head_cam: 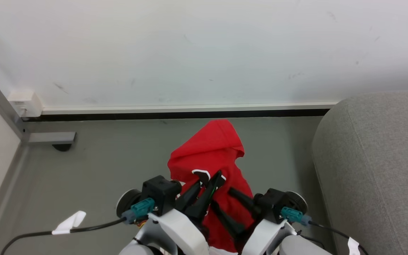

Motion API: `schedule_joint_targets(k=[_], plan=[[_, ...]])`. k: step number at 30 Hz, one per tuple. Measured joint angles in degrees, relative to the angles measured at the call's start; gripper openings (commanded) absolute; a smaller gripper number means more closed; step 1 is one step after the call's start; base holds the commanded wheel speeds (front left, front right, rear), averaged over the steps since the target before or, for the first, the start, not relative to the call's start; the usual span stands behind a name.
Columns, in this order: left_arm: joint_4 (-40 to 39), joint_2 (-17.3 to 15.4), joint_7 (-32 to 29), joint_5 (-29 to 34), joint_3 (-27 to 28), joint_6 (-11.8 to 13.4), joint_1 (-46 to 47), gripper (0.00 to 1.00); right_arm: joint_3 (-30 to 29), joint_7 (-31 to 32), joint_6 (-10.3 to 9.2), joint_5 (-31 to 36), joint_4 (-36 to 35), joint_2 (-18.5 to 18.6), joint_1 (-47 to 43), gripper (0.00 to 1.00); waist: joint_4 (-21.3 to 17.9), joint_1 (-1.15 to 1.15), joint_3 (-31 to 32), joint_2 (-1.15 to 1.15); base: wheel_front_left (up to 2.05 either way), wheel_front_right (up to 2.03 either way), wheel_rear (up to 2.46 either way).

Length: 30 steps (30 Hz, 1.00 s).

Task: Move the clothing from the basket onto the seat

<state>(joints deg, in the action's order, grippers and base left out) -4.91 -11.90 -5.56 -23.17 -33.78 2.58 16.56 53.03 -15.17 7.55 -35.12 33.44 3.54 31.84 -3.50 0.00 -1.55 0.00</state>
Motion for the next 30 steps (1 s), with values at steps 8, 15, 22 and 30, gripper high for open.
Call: schedule_joint_targets(k=[8,15,22,30], plan=[[0.7,-0.4,0.1,-0.5,0.4,0.2,0.3,0.00,1.6,0.0,0.00,-6.5,-1.4,1.4,2.3,0.00,0.0,0.00,-0.2,0.00,0.00,0.00,0.00],[2.1,-1.2,1.5,0.5,0.8,1.0,0.6,1.00,-2.0,0.0,0.00,-7.1,-4.3,3.7,2.1,0.00,-0.7,0.01,-0.9,0.00,0.00,0.00,0.00],[4.3,-0.9,4.8,1.6,-0.6,0.7,0.8,1.00,-7.4,0.0,0.00,-6.3,-8.0,6.6,0.8,0.00,-1.7,0.01,-1.1,0.00,0.00,0.00,0.00],[8.2,0.5,8.4,2.5,-3.1,0.0,0.6,1.00,-13.7,0.0,0.00,-5.5,-11.9,10.5,-1.3,0.00,-4.8,0.01,-0.8,0.00,0.00,0.00,0.00]])
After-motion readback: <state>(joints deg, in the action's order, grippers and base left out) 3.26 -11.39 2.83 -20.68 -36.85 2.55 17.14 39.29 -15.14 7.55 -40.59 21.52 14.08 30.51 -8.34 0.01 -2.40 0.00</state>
